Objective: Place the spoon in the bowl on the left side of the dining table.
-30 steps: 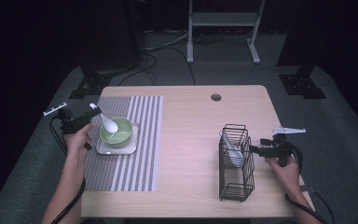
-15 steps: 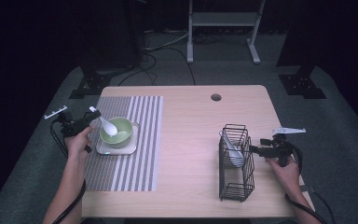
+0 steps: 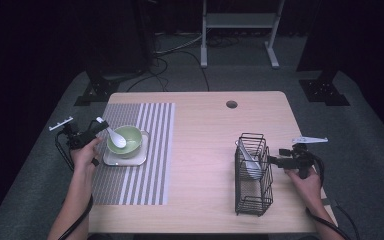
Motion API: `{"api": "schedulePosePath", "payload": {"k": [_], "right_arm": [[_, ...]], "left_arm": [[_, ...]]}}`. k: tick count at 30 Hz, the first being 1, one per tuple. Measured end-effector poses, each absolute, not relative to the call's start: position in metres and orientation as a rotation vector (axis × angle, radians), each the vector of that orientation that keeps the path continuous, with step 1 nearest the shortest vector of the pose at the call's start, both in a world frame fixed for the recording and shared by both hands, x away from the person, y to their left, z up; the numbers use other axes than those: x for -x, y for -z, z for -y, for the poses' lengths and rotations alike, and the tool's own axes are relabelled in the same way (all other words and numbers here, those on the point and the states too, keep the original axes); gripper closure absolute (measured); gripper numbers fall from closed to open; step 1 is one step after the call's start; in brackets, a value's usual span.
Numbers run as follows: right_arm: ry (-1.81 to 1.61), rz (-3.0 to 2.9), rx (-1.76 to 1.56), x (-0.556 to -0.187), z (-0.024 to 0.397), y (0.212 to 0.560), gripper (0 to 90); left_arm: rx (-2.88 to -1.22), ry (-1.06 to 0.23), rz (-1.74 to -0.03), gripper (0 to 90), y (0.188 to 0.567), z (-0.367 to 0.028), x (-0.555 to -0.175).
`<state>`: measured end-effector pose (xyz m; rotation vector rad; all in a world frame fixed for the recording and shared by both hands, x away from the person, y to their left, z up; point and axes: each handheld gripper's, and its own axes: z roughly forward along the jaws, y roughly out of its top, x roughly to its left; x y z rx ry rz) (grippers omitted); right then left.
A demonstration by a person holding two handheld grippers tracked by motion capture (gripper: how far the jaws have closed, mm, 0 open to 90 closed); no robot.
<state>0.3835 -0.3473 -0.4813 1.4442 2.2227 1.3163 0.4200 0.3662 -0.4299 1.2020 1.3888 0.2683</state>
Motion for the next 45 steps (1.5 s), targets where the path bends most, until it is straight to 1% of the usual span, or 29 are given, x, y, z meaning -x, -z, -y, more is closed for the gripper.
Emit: {"api": "schedulePosePath", "payload": {"k": [22,34,45], "right_arm": [[-1.311,-2.228,-1.442,-0.384,0.347,0.481,18.0],[-1.314,-2.229,-1.443,-0.384,0.347,0.481,18.0],[-1.315,-2.230,-1.443,-0.384,0.347,0.481,18.0]], "left_arm": [[-1.192,-0.230,-1.402,85.0,0.447,-0.367,-0.419],[-1.189,-0.223,-1.408,85.0,0.450,-0.368,-0.419],[-1.190,-0.228,-1.422,81.8,0.454,-0.371,-0.419]]}}
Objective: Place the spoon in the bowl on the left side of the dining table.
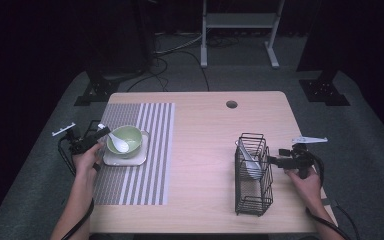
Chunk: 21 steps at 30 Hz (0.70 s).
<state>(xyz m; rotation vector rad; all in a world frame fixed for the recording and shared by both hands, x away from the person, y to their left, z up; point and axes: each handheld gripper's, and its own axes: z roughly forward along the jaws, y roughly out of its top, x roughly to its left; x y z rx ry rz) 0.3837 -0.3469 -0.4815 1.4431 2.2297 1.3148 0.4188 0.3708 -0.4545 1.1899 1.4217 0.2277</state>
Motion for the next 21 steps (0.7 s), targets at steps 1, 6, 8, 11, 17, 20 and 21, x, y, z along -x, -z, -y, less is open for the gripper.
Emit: {"api": "schedulePosePath", "payload": {"k": [1,6,8,11,17,20,21], "right_arm": [[-1.315,-2.230,-1.443,-0.3837,0.3469,0.4815,18.0],[-1.318,-2.228,-1.443,-0.3836,0.3469,0.4814,18.0],[-1.320,-2.228,-1.444,-0.3836,0.3471,0.4814,18.0],[-1.320,-2.229,-1.444,-0.3837,0.3471,0.4814,18.0],[-1.323,-2.229,-1.443,-0.3835,0.3471,0.4814,18.0],[-1.325,-2.228,-1.440,-0.3837,0.3473,0.4814,18.0],[-1.326,-2.228,-1.439,-0.3837,0.3474,0.4814,18.0]], "left_arm": [[-1.192,-0.227,-1.423,81.3,0.4548,-0.3712,-0.4186],[-1.190,-0.231,-1.426,79.1,0.4551,-0.3721,-0.4178],[-1.192,-0.229,-1.426,77.7,0.4558,-0.3721,-0.4174],[-1.193,-0.229,-1.431,76.5,0.4566,-0.3719,-0.4168],[-1.208,-0.247,-1.440,71.8,0.4554,-0.3716,-0.4145],[-1.214,-0.251,-1.442,69.8,0.4544,-0.3713,-0.4127],[-1.217,-0.257,-1.443,69.6,0.4538,-0.3713,-0.4120]]}}
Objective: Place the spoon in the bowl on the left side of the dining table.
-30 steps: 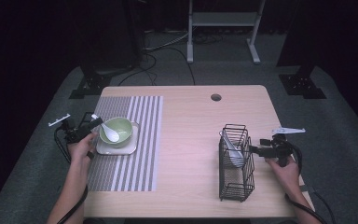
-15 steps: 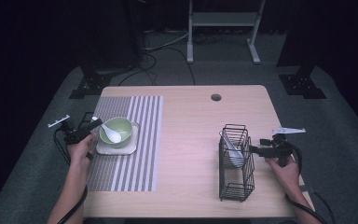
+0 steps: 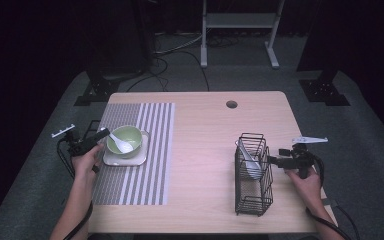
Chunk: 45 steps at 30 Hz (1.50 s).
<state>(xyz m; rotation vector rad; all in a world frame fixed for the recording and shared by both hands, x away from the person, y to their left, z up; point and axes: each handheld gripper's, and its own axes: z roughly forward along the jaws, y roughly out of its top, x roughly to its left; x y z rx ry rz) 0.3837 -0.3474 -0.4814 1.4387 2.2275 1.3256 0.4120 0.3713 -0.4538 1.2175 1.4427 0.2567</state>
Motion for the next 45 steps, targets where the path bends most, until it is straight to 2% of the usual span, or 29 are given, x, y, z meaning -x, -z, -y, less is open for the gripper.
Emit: {"api": "schedulePosePath", "payload": {"k": [45], "right_arm": [[-1.321,-2.217,-1.444,-0.384,0.348,0.481,17.9]], "left_arm": [[-1.340,-0.299,-1.390,46.7,0.437,-0.359,-0.371]]}}
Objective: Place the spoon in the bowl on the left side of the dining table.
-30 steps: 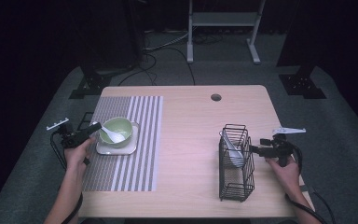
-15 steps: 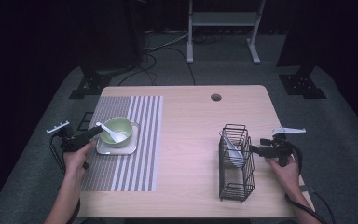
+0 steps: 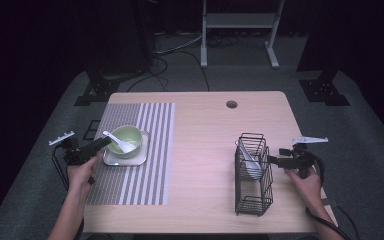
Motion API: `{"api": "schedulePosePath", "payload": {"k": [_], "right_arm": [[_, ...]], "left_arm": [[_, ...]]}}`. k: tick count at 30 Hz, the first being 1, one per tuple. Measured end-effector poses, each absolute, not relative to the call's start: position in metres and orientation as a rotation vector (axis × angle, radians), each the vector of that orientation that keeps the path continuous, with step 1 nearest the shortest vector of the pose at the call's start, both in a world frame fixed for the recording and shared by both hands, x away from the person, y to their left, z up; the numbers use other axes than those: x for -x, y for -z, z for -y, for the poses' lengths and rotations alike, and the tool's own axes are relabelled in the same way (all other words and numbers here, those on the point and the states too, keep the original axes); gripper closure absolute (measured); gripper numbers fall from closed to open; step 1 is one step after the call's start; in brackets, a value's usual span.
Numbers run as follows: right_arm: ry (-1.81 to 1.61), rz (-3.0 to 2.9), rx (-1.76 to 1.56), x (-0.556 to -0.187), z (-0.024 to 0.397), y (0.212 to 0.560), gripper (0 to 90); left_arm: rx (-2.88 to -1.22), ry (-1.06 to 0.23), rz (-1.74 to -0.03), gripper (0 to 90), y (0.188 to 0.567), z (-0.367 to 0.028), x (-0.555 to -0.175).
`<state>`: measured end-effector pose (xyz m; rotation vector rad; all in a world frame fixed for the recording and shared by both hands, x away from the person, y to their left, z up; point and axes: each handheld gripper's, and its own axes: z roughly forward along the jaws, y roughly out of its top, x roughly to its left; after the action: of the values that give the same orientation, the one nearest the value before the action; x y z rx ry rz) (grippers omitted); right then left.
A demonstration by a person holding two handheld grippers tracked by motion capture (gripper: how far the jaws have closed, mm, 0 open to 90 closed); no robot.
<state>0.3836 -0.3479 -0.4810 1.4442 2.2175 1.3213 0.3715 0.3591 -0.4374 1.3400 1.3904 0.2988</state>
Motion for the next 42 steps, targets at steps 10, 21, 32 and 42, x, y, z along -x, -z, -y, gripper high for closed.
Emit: {"api": "schedulePosePath", "payload": {"k": [10,21,32,42], "right_arm": [[-1.318,-2.214,-1.447,-0.383,0.348,0.481,17.9],[-1.317,-2.213,-1.446,-0.383,0.348,0.481,17.9],[-1.317,-2.208,-1.446,-0.383,0.348,0.481,17.9],[-1.320,-2.205,-1.447,-0.382,0.348,0.480,17.9]], "left_arm": [[-1.366,-0.299,-1.381,39.2,0.433,-0.353,-0.361],[-1.406,-0.276,-1.352,32.9,0.432,-0.341,-0.352],[-1.453,-0.268,-1.322,27.5,0.430,-0.325,-0.346],[-1.493,-0.259,-1.301,23.9,0.429,-0.312,-0.340]]}}
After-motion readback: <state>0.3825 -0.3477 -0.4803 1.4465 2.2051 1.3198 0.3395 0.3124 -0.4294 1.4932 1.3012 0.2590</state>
